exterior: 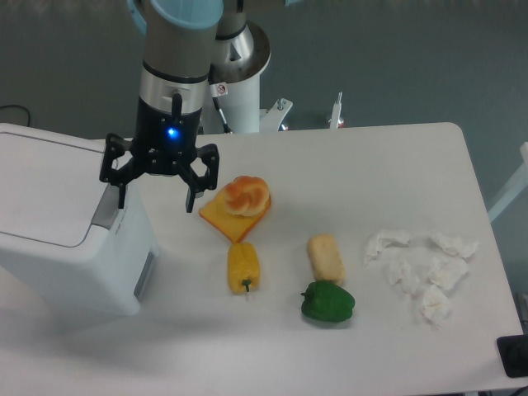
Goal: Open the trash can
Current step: 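Lower the gripper onto the lid edge of the trash can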
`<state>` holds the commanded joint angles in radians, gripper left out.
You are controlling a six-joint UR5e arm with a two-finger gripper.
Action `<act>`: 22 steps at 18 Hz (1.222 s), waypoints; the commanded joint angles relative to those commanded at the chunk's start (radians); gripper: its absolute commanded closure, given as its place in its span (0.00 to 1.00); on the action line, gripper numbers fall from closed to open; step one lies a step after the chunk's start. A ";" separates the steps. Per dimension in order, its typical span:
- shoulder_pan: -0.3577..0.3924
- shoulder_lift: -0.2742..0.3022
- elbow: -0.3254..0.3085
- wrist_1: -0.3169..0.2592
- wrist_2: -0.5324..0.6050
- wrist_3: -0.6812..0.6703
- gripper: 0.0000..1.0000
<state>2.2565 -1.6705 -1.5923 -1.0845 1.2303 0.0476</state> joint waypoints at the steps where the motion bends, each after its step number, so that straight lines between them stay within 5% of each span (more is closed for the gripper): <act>1: -0.002 0.000 0.000 0.000 0.000 0.000 0.00; 22: -0.015 -0.020 -0.005 0.000 0.005 0.002 0.00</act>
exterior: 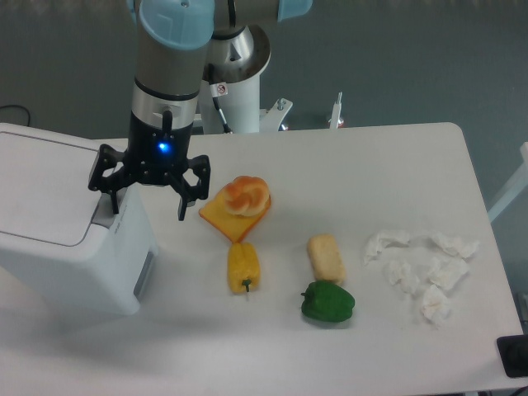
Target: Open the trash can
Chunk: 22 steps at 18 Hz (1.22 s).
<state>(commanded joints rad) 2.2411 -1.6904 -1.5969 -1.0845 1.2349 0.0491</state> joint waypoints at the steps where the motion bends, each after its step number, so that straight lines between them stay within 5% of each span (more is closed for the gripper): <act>1: 0.000 -0.006 0.002 0.000 0.000 0.002 0.00; 15: 0.020 -0.006 0.058 -0.002 -0.005 0.000 0.00; 22: 0.138 -0.048 0.064 0.005 -0.003 0.168 0.00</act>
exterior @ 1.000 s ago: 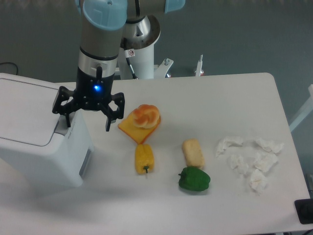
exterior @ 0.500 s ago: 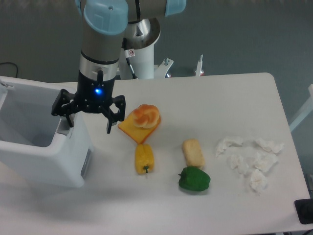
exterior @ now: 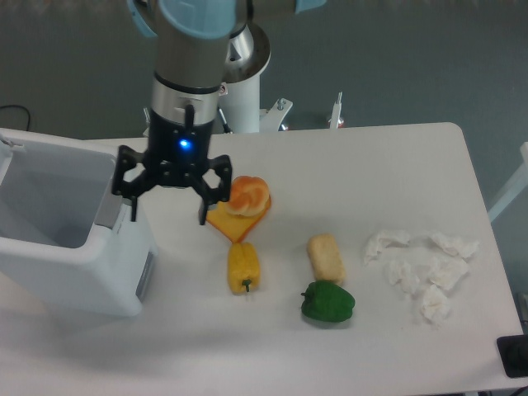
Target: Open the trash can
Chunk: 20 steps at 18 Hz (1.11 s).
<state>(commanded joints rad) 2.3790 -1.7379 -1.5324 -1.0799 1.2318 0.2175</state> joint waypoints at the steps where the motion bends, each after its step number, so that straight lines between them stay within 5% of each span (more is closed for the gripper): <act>1: 0.015 -0.014 0.000 0.002 0.003 0.038 0.00; 14: 0.181 -0.215 0.008 0.020 0.193 0.658 0.00; 20: 0.259 -0.244 0.020 0.006 0.288 0.876 0.00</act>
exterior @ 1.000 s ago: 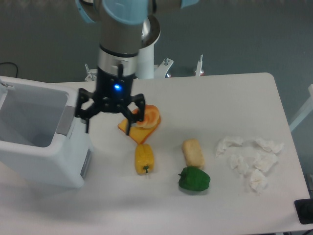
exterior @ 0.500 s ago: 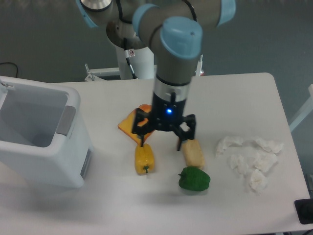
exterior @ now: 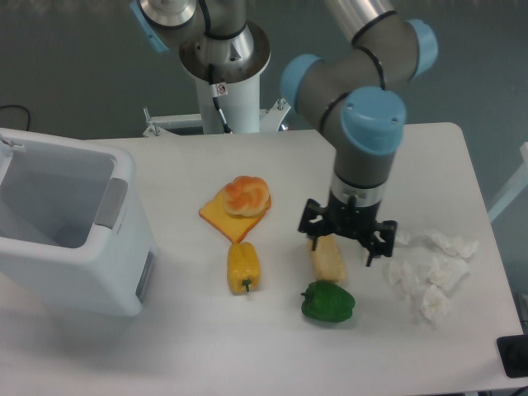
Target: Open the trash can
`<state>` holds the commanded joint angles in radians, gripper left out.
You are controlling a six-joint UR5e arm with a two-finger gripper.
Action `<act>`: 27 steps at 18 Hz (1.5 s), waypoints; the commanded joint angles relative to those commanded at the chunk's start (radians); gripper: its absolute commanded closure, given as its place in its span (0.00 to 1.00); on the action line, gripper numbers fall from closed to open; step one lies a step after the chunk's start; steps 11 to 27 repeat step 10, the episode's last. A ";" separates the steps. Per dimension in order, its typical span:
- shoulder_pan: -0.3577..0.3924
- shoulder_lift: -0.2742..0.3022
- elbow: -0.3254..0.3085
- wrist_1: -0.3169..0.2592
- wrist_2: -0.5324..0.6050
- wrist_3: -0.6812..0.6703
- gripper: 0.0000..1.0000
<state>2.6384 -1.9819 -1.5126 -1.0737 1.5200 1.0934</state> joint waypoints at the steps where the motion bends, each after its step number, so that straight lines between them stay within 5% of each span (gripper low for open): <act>1: 0.008 -0.005 0.008 -0.003 0.023 0.041 0.00; 27: 0.009 -0.026 0.012 -0.005 0.048 0.091 0.00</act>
